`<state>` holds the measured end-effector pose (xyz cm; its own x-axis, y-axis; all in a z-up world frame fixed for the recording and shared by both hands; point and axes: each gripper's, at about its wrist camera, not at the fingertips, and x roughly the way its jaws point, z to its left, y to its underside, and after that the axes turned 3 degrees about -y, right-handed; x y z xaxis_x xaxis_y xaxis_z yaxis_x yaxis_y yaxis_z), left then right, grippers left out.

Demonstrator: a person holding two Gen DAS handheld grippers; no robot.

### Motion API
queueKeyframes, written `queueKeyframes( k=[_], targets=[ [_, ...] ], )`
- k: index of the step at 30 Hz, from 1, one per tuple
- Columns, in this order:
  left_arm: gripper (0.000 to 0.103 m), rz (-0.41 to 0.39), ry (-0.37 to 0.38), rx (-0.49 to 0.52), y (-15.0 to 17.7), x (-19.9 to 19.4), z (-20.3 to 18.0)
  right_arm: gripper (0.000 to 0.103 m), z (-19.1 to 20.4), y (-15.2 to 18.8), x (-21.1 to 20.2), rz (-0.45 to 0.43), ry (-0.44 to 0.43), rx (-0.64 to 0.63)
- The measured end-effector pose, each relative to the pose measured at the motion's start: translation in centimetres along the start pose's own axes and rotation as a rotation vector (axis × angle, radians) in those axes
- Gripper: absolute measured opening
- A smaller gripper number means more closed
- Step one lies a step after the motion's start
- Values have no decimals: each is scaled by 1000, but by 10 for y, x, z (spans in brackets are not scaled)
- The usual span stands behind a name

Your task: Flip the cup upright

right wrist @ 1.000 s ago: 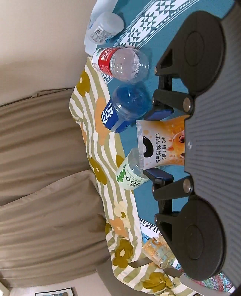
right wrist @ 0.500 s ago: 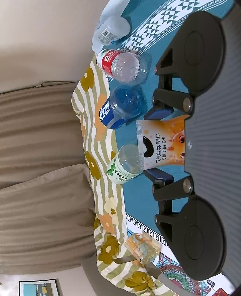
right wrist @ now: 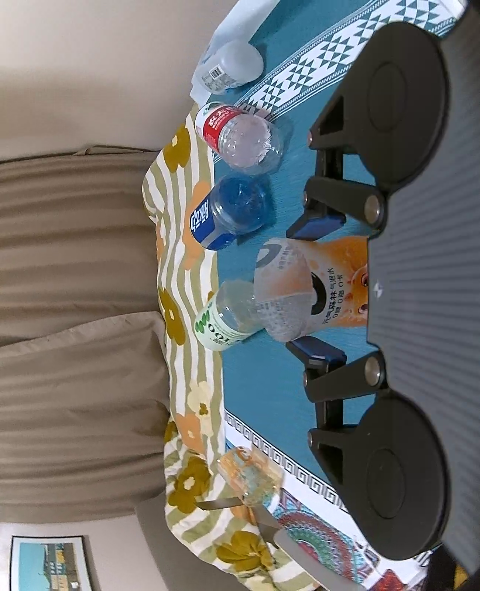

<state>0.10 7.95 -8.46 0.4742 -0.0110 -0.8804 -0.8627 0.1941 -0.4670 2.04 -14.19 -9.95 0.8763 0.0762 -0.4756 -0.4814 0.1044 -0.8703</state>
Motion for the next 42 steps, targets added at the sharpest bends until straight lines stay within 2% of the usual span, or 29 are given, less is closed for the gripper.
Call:
queueKeyframes(
  k=[5,7,9,10,13,19,25,29,33,42],
  targets=[
    [103,-8,2,4,0,-3,-3,72,1,1,-4,10,1,-7],
    [103,-13,2,5,-1,-4,-5,77,0,0,-3,19,-3,-5],
    [103,-19,2,4,-2,-6,-5,99,0,-1,-4,32,-1,-5],
    [103,-24,3,2,-2,-7,-6,103,0,-3,-4,34,5,-4],
    [103,-42,5,-2,-5,-13,-9,103,-2,-9,-11,41,2,3],
    [103,-100,24,-22,-17,-33,-19,103,-13,-40,-32,143,-24,1],
    [103,-174,26,-38,-31,-59,-34,103,-34,-81,-61,298,-44,7],
    [103,-216,27,-54,-37,-73,-44,103,-45,-96,-81,353,-17,-43],
    [103,-249,5,-59,-37,-82,-57,103,-56,-102,-96,388,9,-63],
    [103,-276,-33,-40,-26,-87,-73,103,-77,-88,-108,465,52,-27]
  ],
)
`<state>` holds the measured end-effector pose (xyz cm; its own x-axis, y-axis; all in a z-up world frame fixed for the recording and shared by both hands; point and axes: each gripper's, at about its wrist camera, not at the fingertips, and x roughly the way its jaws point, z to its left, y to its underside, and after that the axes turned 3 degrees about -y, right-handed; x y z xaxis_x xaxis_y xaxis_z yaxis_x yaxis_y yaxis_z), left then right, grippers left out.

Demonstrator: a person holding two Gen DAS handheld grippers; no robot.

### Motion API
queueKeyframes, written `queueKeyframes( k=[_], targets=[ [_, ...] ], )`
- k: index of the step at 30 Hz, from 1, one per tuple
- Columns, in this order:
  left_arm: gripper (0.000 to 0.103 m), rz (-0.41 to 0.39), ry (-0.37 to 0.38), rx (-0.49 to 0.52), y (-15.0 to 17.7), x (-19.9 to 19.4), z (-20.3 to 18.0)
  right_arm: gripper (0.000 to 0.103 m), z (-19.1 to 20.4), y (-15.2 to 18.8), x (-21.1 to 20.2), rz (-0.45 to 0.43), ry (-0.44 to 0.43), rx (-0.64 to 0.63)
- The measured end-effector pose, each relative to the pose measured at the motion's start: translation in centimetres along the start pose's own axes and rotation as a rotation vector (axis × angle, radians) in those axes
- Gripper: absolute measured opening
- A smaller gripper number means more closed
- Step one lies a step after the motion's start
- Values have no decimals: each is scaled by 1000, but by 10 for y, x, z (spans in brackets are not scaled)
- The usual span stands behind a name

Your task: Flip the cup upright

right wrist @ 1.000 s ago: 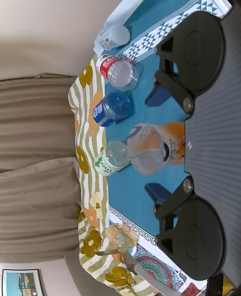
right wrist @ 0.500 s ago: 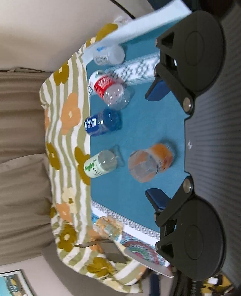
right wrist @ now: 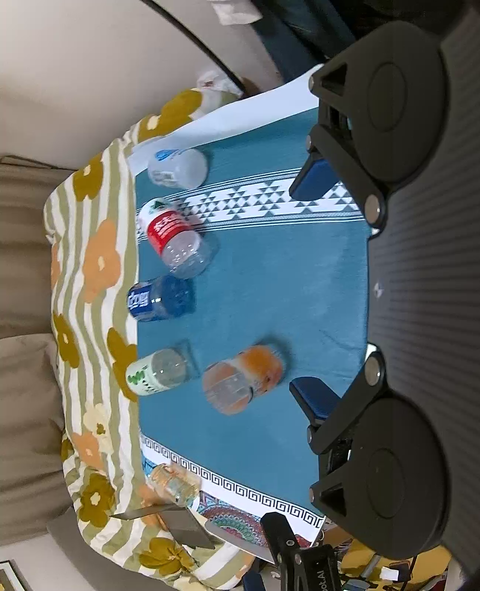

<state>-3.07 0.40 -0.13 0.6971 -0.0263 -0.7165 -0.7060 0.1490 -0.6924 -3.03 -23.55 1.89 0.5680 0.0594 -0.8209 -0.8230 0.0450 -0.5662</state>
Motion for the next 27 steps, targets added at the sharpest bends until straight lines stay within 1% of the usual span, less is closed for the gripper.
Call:
queueKeyframes(
  k=[4,13,27],
  targets=[
    [103,-7,-8,-3,4,-2,-3,103,-4,5,-1,3,-2,12],
    [103,-29,-20,13,0,-5,-10,103,-9,4,-3,-5,0,21],
    [103,-33,-22,21,-1,-6,-12,103,-12,3,-2,-8,3,21]
  ],
)
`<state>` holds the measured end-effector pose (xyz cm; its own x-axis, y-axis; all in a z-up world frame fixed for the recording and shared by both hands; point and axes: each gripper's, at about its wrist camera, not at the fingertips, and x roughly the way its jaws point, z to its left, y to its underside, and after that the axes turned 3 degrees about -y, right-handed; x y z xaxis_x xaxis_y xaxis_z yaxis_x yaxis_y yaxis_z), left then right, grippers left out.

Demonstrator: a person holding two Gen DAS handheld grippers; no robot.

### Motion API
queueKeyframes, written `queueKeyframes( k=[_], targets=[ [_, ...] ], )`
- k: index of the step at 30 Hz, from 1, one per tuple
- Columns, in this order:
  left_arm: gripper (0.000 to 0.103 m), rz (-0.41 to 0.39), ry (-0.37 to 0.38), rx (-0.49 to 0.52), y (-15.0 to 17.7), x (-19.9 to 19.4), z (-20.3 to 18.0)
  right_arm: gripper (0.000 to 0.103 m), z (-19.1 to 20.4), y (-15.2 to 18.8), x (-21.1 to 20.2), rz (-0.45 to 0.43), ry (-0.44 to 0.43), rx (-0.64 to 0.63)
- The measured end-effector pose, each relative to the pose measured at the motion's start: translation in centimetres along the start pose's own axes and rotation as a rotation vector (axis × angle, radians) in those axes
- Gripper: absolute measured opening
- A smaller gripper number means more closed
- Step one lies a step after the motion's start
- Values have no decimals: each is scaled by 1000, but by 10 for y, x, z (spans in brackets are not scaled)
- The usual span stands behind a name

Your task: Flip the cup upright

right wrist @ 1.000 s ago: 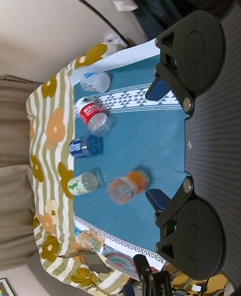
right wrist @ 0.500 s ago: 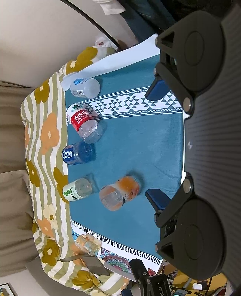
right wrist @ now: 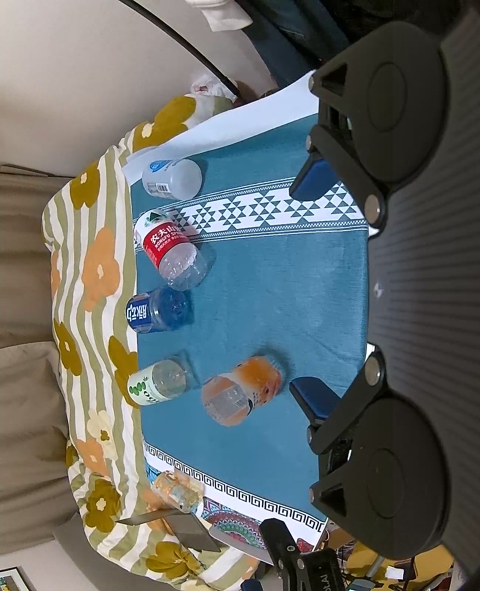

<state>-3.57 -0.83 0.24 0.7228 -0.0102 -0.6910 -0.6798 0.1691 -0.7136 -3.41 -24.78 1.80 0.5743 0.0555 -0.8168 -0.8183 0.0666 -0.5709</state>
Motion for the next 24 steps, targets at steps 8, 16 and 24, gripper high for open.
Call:
queueKeyframes(
  k=[8,16,24],
  targets=[
    [103,-1,0,1,-1,-1,0,103,1,-1,1,1,1,0],
    [103,0,2,0,-3,-1,1,103,1,-2,2,2,6,-3],
    [103,-1,4,10,-5,1,2,103,1,-2,4,5,10,-5]
  ],
)
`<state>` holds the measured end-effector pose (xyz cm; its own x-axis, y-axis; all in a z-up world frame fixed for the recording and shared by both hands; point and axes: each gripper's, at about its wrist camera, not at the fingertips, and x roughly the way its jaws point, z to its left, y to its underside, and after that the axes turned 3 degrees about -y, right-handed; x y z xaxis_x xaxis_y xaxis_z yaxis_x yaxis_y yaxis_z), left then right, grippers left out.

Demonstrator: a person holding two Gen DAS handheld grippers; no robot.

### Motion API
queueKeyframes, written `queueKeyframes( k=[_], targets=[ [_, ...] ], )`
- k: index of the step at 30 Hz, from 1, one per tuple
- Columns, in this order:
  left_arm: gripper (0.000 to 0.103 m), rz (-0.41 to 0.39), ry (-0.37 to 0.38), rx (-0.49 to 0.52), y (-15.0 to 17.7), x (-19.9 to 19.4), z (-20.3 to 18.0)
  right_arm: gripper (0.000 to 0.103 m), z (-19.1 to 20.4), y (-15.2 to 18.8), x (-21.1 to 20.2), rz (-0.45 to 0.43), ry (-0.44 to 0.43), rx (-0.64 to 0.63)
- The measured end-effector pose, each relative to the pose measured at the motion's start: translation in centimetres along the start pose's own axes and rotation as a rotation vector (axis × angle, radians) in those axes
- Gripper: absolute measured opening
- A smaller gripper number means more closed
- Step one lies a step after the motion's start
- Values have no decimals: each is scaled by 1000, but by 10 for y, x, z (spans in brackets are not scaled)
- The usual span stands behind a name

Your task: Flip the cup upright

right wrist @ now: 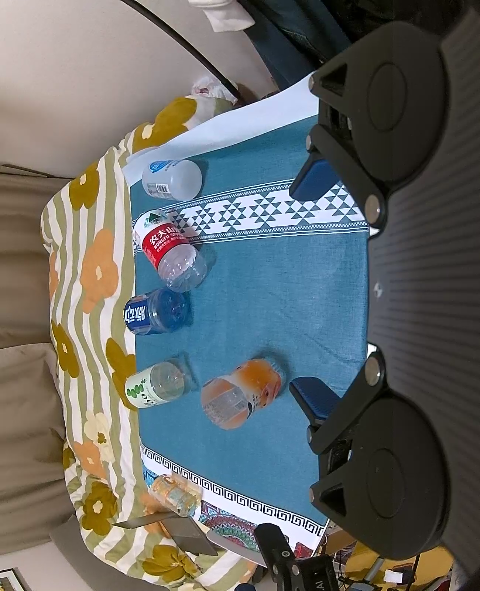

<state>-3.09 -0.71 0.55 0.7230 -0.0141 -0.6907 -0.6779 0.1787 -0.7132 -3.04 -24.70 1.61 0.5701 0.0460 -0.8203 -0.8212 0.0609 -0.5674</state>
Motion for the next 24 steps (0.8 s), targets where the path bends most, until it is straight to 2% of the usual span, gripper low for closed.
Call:
queueKeyframes(
  k=[24],
  targets=[
    [103,-34,-26,-13,0,1,6,103,-1,0,3,0,4,-3]
  ],
)
